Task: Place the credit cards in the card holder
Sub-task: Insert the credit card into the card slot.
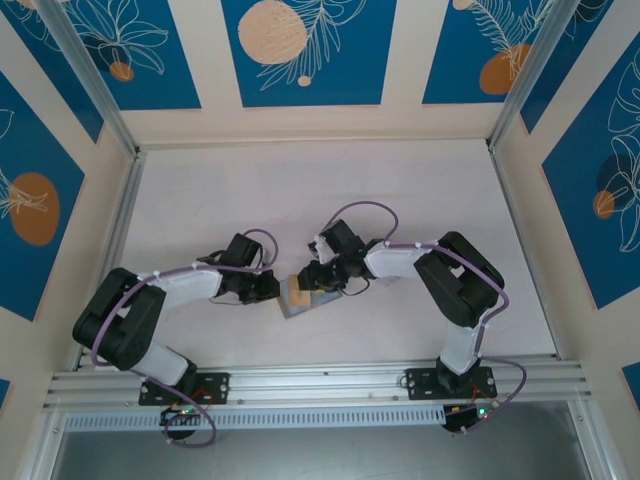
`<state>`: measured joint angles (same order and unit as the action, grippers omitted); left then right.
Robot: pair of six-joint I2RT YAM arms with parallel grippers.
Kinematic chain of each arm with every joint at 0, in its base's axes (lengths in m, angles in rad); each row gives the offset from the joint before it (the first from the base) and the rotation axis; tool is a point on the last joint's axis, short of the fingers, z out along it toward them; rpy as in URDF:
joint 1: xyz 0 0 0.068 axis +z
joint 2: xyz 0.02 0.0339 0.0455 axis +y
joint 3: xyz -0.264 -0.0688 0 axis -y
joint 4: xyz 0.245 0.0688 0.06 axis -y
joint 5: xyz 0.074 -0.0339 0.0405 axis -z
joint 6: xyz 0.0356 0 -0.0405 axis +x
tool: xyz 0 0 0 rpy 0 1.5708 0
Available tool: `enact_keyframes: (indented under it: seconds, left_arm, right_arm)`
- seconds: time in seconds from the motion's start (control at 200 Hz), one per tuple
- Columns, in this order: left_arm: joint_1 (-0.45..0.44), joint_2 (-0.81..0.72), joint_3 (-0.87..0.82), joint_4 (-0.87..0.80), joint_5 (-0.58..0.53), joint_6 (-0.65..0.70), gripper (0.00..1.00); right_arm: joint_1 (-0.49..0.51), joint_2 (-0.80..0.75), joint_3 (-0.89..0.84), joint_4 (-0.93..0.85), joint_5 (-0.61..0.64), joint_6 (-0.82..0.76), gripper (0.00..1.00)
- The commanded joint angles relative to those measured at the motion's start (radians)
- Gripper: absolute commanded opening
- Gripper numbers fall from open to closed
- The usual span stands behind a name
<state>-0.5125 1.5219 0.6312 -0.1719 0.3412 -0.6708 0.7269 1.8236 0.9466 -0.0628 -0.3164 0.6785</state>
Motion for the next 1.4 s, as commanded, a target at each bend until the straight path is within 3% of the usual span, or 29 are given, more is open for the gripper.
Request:
enact_keyframes:
  seconds: [0.0, 0.16, 0.45, 0.65, 0.805, 1.396]
  left_arm:
    - [0.000, 0.087, -0.022, 0.015, -0.074, 0.025, 0.12]
    - [0.000, 0.088, -0.030, 0.024, -0.070, 0.022, 0.12]
    - [0.000, 0.083, -0.039, 0.026, -0.068, 0.022, 0.12]
    - [0.000, 0.091, -0.039, 0.031, -0.064, 0.022, 0.12]
    - [0.000, 0.098, -0.037, 0.030, -0.067, 0.027, 0.12]
    - [0.000, 0.131, -0.021, 0.031, -0.065, 0.031, 0.12]
  right_arm:
    - [0.008, 0.011, 0.017, -0.045, 0.020, -0.019, 0.37]
    - [-0.011, -0.020, -0.012, 0.004, -0.025, 0.000, 0.33]
    - [-0.040, -0.001, -0.027, 0.086, -0.114, 0.018, 0.15]
    - [-0.052, -0.016, -0.025, 0.052, -0.112, -0.005, 0.10]
    - [-0.083, 0.013, 0.018, -0.028, -0.142, -0.050, 0.00]
    - [-0.118, 0.091, 0.043, -0.101, -0.239, -0.120, 0.00]
